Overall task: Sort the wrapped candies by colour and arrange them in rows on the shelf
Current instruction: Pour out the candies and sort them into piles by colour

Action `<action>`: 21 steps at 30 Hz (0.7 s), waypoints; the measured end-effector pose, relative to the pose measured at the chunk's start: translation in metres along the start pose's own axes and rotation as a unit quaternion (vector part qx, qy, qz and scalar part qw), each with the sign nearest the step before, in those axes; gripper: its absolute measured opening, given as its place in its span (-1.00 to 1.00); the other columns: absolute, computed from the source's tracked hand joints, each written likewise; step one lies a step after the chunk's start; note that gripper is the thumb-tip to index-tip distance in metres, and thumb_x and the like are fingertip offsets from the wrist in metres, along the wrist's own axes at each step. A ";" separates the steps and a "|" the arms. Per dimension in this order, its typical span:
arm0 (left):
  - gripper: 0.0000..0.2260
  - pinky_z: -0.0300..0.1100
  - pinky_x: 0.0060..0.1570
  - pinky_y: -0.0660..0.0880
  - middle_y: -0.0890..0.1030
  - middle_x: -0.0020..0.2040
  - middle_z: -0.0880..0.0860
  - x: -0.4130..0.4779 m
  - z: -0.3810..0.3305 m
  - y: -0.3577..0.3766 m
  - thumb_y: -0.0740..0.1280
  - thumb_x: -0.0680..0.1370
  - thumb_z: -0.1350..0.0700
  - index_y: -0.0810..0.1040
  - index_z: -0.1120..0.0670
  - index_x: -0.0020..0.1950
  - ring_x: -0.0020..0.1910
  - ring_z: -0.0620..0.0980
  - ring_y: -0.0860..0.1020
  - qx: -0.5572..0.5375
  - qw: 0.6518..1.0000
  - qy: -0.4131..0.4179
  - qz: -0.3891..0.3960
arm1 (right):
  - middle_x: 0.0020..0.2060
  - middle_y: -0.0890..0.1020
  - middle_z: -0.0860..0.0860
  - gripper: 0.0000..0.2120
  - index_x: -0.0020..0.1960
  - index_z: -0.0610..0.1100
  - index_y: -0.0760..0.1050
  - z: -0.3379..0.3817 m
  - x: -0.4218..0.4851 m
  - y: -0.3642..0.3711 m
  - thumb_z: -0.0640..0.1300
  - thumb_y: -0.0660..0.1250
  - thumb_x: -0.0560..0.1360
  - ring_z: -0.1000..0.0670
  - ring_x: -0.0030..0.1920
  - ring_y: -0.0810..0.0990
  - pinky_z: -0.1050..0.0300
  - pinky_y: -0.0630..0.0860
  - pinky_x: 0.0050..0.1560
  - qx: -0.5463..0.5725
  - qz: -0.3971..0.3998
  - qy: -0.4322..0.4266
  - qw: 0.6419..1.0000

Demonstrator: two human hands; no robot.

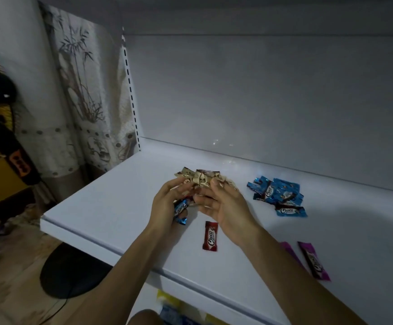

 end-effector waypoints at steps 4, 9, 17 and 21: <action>-0.73 -0.32 -0.41 0.44 0.68 0.02 0.13 0.006 0.005 -0.015 0.37 0.51 0.21 0.54 0.06 0.21 -0.14 -0.04 0.63 -0.001 0.999 -0.012 -0.038 | -0.09 0.68 0.00 -0.84 -0.03 -0.06 0.56 -0.006 0.007 -0.007 -0.13 0.20 0.61 0.08 -0.26 0.67 0.22 0.59 -0.25 -0.133 -0.092 -0.065 0.985; -0.83 -0.31 -0.38 0.47 0.70 -0.09 0.05 0.010 0.008 -0.016 0.33 0.56 0.18 0.56 0.09 0.14 -0.20 -0.11 0.65 -0.006 1.000 -0.001 -0.026 | -0.23 0.68 -0.11 -0.86 -0.06 -0.16 0.65 -0.002 0.024 -0.028 -0.15 0.33 0.54 -0.03 -0.25 0.64 0.19 0.53 -0.21 -0.236 -0.183 -0.135 0.945; -0.82 -0.37 -0.37 0.47 0.67 -0.10 0.09 0.013 0.011 -0.019 0.23 0.61 0.14 0.58 0.20 0.02 -0.24 -0.15 0.62 -0.010 0.999 0.036 -0.020 | 0.25 0.55 0.06 -0.64 0.31 0.01 0.48 -0.022 0.061 -0.026 0.09 0.21 0.57 0.01 0.21 0.52 0.09 0.48 0.12 -0.669 -0.080 -0.186 0.715; -0.84 -0.36 -0.36 0.49 0.65 0.02 0.15 0.017 0.012 -0.020 0.23 0.60 0.28 0.58 0.19 0.10 -0.15 -0.08 0.62 -0.024 0.999 0.016 -0.024 | 0.37 0.43 0.03 -0.64 0.38 -0.04 0.40 -0.027 0.073 -0.019 -0.01 0.19 0.60 -0.01 0.36 0.39 -0.01 0.36 0.35 -0.617 0.000 -0.145 0.774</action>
Point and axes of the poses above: each hand's wrist, its own x-axis towards the middle knuckle, its own y-axis out of the palm, z = x × y, the point moved 3 cm from there along x, towards the middle knuckle
